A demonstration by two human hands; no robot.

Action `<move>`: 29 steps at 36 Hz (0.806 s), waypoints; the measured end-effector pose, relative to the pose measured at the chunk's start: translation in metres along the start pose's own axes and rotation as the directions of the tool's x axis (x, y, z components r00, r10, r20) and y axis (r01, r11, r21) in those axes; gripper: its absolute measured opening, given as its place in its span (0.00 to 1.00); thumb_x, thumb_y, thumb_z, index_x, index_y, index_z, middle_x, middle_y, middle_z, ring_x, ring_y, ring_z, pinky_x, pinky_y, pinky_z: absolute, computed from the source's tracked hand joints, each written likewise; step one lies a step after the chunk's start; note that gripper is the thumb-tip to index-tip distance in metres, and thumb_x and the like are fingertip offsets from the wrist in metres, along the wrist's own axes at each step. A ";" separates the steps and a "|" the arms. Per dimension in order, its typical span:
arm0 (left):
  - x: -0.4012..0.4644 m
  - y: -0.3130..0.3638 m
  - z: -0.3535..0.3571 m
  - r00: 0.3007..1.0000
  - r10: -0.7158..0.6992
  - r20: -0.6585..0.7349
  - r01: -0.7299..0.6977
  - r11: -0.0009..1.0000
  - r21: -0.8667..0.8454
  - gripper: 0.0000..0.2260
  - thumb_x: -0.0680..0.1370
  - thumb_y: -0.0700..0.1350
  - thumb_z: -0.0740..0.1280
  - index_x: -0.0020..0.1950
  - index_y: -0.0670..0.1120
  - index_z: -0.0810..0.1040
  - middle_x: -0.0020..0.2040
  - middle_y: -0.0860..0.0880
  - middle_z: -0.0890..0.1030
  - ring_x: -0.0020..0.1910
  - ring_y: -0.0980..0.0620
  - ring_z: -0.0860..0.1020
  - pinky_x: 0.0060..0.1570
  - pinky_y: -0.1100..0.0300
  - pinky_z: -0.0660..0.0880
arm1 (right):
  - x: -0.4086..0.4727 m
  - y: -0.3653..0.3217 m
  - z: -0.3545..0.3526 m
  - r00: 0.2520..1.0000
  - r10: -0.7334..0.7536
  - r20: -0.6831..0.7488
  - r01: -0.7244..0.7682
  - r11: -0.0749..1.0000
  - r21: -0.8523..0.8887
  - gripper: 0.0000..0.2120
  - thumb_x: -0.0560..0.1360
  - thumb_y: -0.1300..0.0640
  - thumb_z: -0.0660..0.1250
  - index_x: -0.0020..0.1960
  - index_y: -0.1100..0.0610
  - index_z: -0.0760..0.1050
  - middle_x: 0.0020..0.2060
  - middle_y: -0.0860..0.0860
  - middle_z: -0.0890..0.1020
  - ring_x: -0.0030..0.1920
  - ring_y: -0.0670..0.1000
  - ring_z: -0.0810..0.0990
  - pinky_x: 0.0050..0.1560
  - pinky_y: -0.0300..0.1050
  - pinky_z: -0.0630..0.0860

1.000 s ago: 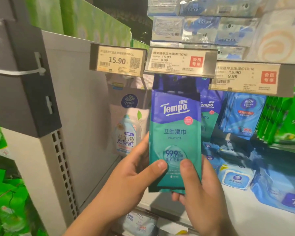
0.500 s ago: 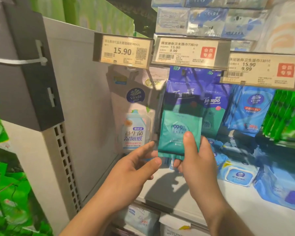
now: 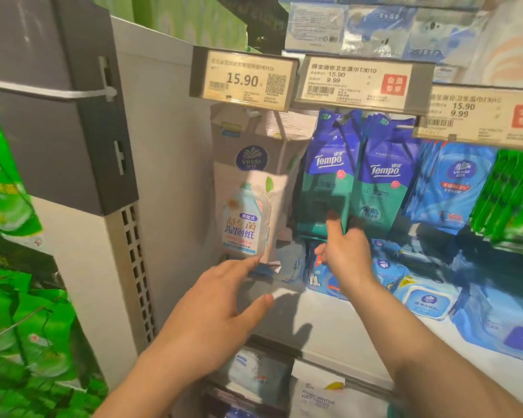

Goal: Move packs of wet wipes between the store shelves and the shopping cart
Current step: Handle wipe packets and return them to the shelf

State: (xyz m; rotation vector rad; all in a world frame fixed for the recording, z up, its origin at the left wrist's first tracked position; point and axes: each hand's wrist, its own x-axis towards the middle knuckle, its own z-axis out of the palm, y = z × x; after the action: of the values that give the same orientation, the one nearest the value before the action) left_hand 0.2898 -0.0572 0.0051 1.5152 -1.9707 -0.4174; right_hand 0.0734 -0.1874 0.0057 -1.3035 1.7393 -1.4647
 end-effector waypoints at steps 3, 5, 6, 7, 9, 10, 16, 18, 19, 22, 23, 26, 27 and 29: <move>-0.004 -0.002 -0.001 0.999 -0.020 0.028 0.018 0.997 0.081 0.30 0.79 0.65 0.59 0.79 0.63 0.56 0.75 0.66 0.61 0.75 0.64 0.57 0.73 0.60 0.62 | -0.007 0.004 -0.006 0.998 0.053 0.036 -0.055 0.997 0.049 0.25 0.81 0.38 0.61 0.50 0.61 0.75 0.31 0.56 0.84 0.28 0.54 0.79 0.31 0.48 0.76; -0.007 -0.003 -0.001 0.999 -0.020 0.049 0.015 0.995 0.103 0.31 0.79 0.66 0.58 0.79 0.62 0.55 0.76 0.64 0.61 0.75 0.62 0.57 0.74 0.57 0.62 | -0.013 0.005 -0.011 0.991 0.107 0.078 -0.114 0.989 0.090 0.22 0.81 0.40 0.62 0.44 0.59 0.75 0.32 0.55 0.83 0.32 0.56 0.80 0.38 0.55 0.76; -0.008 -0.004 -0.002 0.998 -0.018 0.060 0.011 0.994 0.110 0.31 0.79 0.66 0.58 0.79 0.62 0.55 0.76 0.64 0.61 0.75 0.62 0.57 0.73 0.57 0.63 | -0.017 0.006 -0.014 0.986 0.135 0.094 -0.143 0.986 0.082 0.22 0.82 0.40 0.62 0.43 0.59 0.74 0.33 0.55 0.83 0.34 0.57 0.80 0.40 0.55 0.76; -0.009 -0.004 -0.002 0.997 -0.015 0.071 0.006 0.993 0.118 0.31 0.79 0.66 0.58 0.79 0.61 0.55 0.76 0.64 0.61 0.75 0.62 0.58 0.73 0.57 0.63 | -0.021 0.007 -0.016 0.982 0.159 0.102 -0.166 0.984 0.070 0.21 0.82 0.41 0.61 0.42 0.59 0.74 0.34 0.55 0.83 0.36 0.57 0.81 0.43 0.56 0.78; -0.010 -0.004 -0.004 0.996 -0.003 0.088 -0.009 0.991 0.135 0.31 0.79 0.66 0.58 0.80 0.61 0.54 0.76 0.63 0.61 0.75 0.61 0.59 0.72 0.58 0.63 | -0.031 0.012 -0.022 0.978 0.180 0.102 -0.183 0.983 0.018 0.18 0.82 0.43 0.62 0.43 0.56 0.74 0.39 0.55 0.83 0.41 0.60 0.84 0.52 0.61 0.83; -0.010 -0.005 -0.004 0.995 0.004 0.097 -0.018 0.989 0.145 0.31 0.79 0.66 0.58 0.80 0.61 0.54 0.76 0.62 0.61 0.75 0.60 0.59 0.72 0.58 0.63 | -0.038 0.014 -0.027 0.980 0.168 0.108 -0.165 0.986 -0.037 0.16 0.81 0.43 0.62 0.42 0.54 0.74 0.40 0.55 0.83 0.44 0.61 0.85 0.54 0.65 0.82; -0.015 -0.013 0.003 0.990 0.022 0.141 -0.048 0.981 0.186 0.34 0.77 0.68 0.58 0.80 0.57 0.55 0.78 0.58 0.62 0.76 0.55 0.61 0.72 0.55 0.64 | -0.078 0.031 -0.048 0.960 0.028 0.280 0.149 0.794 -0.589 0.30 0.75 0.35 0.52 0.57 0.55 0.80 0.60 0.52 0.82 0.63 0.58 0.78 0.59 0.46 0.70; -0.020 -0.015 0.007 0.987 0.012 0.162 -0.045 0.978 0.202 0.36 0.76 0.69 0.58 0.80 0.56 0.55 0.78 0.57 0.62 0.76 0.53 0.61 0.72 0.51 0.65 | -0.092 0.035 -0.056 0.954 0.071 0.291 0.167 0.680 -0.714 0.25 0.81 0.40 0.54 0.68 0.53 0.75 0.67 0.52 0.79 0.67 0.57 0.76 0.62 0.46 0.70; -0.023 -0.016 0.010 0.984 0.002 0.177 -0.038 0.978 0.204 0.37 0.76 0.70 0.58 0.80 0.56 0.54 0.78 0.57 0.62 0.77 0.53 0.61 0.73 0.50 0.65 | -0.099 0.040 -0.060 0.949 0.050 0.310 0.220 0.598 -0.771 0.22 0.83 0.44 0.53 0.68 0.53 0.75 0.66 0.54 0.80 0.65 0.59 0.78 0.61 0.48 0.73; -0.035 -0.016 0.015 0.980 -0.009 0.200 -0.034 0.977 0.210 0.38 0.74 0.71 0.59 0.80 0.56 0.55 0.78 0.57 0.63 0.76 0.52 0.61 0.72 0.49 0.66 | -0.120 0.057 -0.072 0.928 0.111 0.356 0.282 0.415 -0.865 0.10 0.77 0.54 0.60 0.54 0.59 0.74 0.55 0.63 0.82 0.44 0.68 0.82 0.41 0.57 0.81; -0.041 -0.015 0.016 0.980 -0.010 0.201 -0.034 0.977 0.211 0.39 0.74 0.72 0.60 0.79 0.56 0.56 0.78 0.57 0.63 0.76 0.52 0.62 0.72 0.49 0.66 | -0.125 0.065 -0.075 0.922 0.083 0.379 0.336 0.317 -0.887 0.11 0.76 0.53 0.63 0.54 0.59 0.72 0.57 0.63 0.81 0.45 0.68 0.81 0.41 0.58 0.80; -0.058 -0.008 0.017 0.976 -0.044 0.212 -0.004 0.976 0.217 0.41 0.72 0.74 0.60 0.80 0.57 0.54 0.79 0.59 0.60 0.77 0.53 0.59 0.72 0.50 0.65 | -0.150 0.058 -0.082 0.918 0.098 0.385 0.357 0.221 -0.908 0.18 0.82 0.46 0.50 0.64 0.52 0.71 0.69 0.55 0.75 0.62 0.63 0.76 0.56 0.57 0.74; -0.064 -0.005 0.017 0.975 -0.055 0.213 0.006 0.975 0.220 0.42 0.71 0.75 0.59 0.80 0.58 0.53 0.79 0.59 0.59 0.77 0.53 0.59 0.72 0.50 0.64 | -0.157 0.056 -0.086 0.926 0.075 0.370 0.342 0.249 -0.906 0.21 0.84 0.44 0.48 0.68 0.50 0.71 0.71 0.52 0.74 0.66 0.62 0.73 0.61 0.57 0.72; -0.078 0.001 0.017 0.978 -0.058 0.203 0.010 0.973 0.231 0.44 0.70 0.76 0.58 0.80 0.58 0.53 0.80 0.59 0.58 0.78 0.53 0.58 0.72 0.50 0.64 | -0.172 0.047 -0.092 0.941 0.063 0.333 0.293 0.339 -0.894 0.25 0.84 0.41 0.48 0.75 0.50 0.69 0.73 0.50 0.73 0.70 0.58 0.70 0.67 0.56 0.68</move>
State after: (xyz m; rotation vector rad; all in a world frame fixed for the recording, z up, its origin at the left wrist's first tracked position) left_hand 0.2907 0.0151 -0.0283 1.7093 -2.2217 -0.3867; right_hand 0.0495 0.0051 -0.0448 -2.0908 2.3602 -0.0354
